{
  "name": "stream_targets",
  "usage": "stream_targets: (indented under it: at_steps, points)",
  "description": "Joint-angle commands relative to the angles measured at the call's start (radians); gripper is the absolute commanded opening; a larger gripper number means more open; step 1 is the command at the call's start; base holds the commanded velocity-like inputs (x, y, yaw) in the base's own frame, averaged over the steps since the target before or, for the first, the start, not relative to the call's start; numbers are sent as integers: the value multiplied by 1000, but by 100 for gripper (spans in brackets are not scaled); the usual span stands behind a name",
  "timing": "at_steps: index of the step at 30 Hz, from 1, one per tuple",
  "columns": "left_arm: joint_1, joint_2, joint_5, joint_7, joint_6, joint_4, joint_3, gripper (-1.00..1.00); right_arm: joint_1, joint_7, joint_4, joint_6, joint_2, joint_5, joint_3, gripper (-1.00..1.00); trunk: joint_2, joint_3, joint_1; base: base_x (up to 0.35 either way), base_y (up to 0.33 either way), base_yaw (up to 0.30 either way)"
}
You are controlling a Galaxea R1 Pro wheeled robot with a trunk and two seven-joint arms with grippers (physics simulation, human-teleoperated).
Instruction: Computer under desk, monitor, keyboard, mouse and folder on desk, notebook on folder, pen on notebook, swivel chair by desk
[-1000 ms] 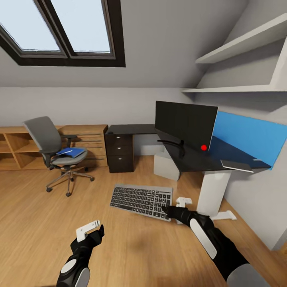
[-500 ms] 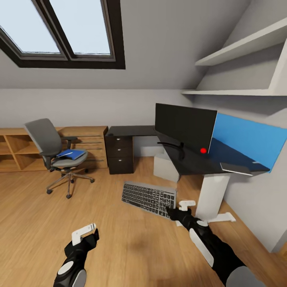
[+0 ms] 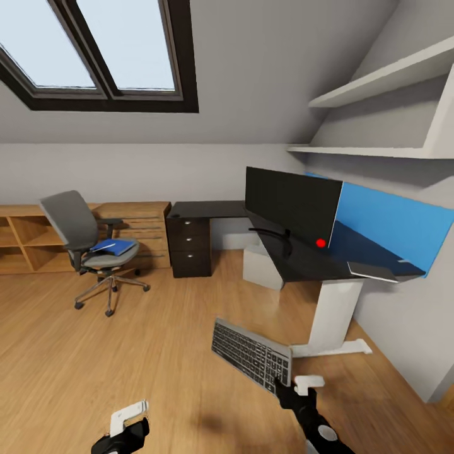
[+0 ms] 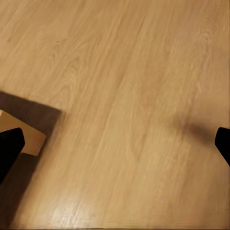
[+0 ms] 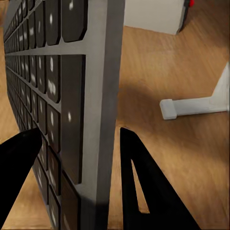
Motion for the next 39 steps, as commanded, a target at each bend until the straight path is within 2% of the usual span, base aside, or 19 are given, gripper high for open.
stream_targets:
  at_steps: [1,4,6,9,10,12,13,14,18,32,36,39]
  points:
    - [-1,1,6,7,-7,7,-3,100,-1,-6,21,-27,3,-2,6,-100,7,2,-4,0,0,0]
    - [-1,1,7,5,-84,67,-3,100,-1,-20,138,-179,24,4,7,-100,28,12,-16,20,0,0]
    - [-1,1,7,3,-141,109,-3,100,-1,-28,189,-249,44,6,6,-100,42,18,-23,144,0,0]
    - [-1,1,8,5,-195,167,-3,100,-1,-32,263,-287,70,6,7,-100,63,27,-35,252,0,0]
    - [-1,1,8,5,-210,192,-4,100,-1,-33,304,-301,92,6,6,-100,70,31,-39,312,0,0]
    - [-1,1,8,5,-214,208,-5,100,-1,-34,315,-305,100,4,3,-100,84,37,-46,320,0,0]
    - [0,0,8,6,-216,222,-5,100,-1,-34,319,-305,101,3,1,-100,91,40,-50,324,0,0]
    - [-1,-2,7,6,-231,297,-7,100,-1,-37,326,-307,105,-3,-8,-100,98,43,-54,328,0,0]
    - [0,-4,6,5,-262,304,-10,100,-1,-37,327,-318,102,-2,-9,-100,126,56,-69,329,6,0]
    - [-1,-5,7,1,-265,339,-15,100,-1,-63,329,-359,101,-2,-13,-100,224,100,-123,332,97,16]
    - [-1,-5,7,1,-265,340,-13,100,-1,-123,329,-372,105,0,-9,-100,252,112,-138,332,127,232]
    - [-1,-5,7,1,-265,341,-13,100,-1,-134,329,-373,106,0,-9,-100,273,121,-150,332,127,271]
